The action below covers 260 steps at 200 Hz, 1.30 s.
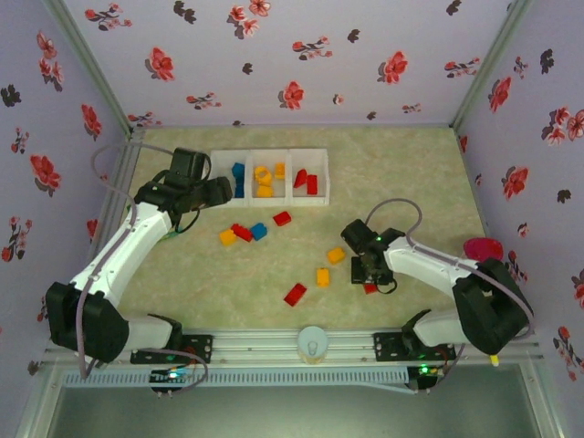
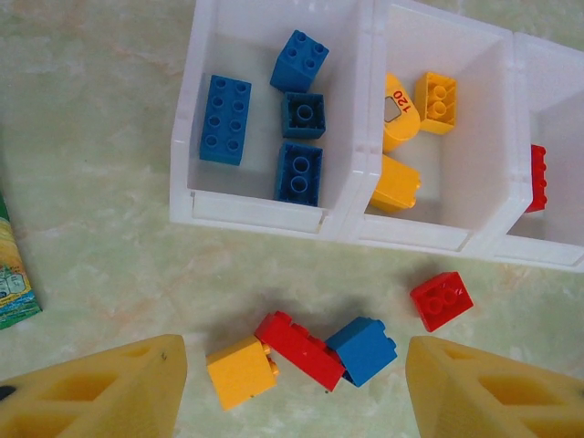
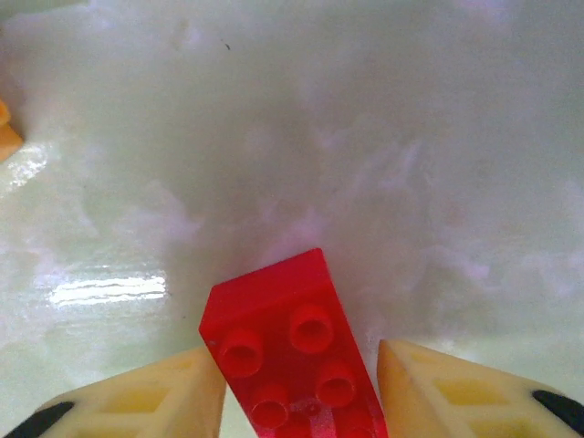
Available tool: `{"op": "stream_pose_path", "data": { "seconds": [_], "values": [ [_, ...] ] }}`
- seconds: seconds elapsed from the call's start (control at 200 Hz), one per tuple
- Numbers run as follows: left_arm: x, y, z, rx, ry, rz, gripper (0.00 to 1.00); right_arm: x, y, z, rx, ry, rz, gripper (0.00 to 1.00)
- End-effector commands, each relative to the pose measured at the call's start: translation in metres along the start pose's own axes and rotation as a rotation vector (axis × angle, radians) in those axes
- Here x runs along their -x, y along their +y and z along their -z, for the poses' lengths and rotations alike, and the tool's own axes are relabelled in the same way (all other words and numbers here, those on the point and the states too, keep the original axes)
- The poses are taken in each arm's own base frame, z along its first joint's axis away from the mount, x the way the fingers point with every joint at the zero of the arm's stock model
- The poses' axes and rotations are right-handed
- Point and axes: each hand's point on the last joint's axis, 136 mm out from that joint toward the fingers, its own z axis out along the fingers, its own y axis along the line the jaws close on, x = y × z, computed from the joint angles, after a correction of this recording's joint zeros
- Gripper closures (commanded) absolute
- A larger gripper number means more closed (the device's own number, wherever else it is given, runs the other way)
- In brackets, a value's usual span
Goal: Sort the legos into containers by color
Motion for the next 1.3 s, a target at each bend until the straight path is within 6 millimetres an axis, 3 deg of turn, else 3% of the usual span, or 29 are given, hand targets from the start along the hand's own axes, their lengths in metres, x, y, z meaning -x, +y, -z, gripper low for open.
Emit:
{"op": "stream_pose_path", "data": {
  "seconds": [0.0,0.225,0.395,0.54,0.76,1.295],
  "values": [
    [-0.003,0.004,0.005,0.014,-0.005,0.0,0.35,-0.003,-0.002,-0.006,-0.006,0.026,0.003,0.57],
    [-0.004,0.004,0.01,0.01,-0.006,-0.003,0.36,0.005,0.001,0.003,0.005,0.004,0.016,0.68],
    [-0.003,0.004,0.017,0.004,-0.018,-0.007,0.36,0.025,0.011,0.027,0.042,-0.066,0.036,0.7],
    [-0.005,0.006,0.014,0.004,-0.029,-0.011,0.37,0.054,0.024,0.051,0.069,-0.164,0.064,0.72],
    [-0.011,0.007,0.017,-0.012,-0.04,-0.005,0.38,0.07,0.039,0.075,0.135,-0.22,0.084,0.73],
    [-0.026,-0.008,0.026,-0.059,-0.036,-0.035,0.4,0.162,0.099,0.188,0.299,-0.5,0.163,0.73]
  ]
}}
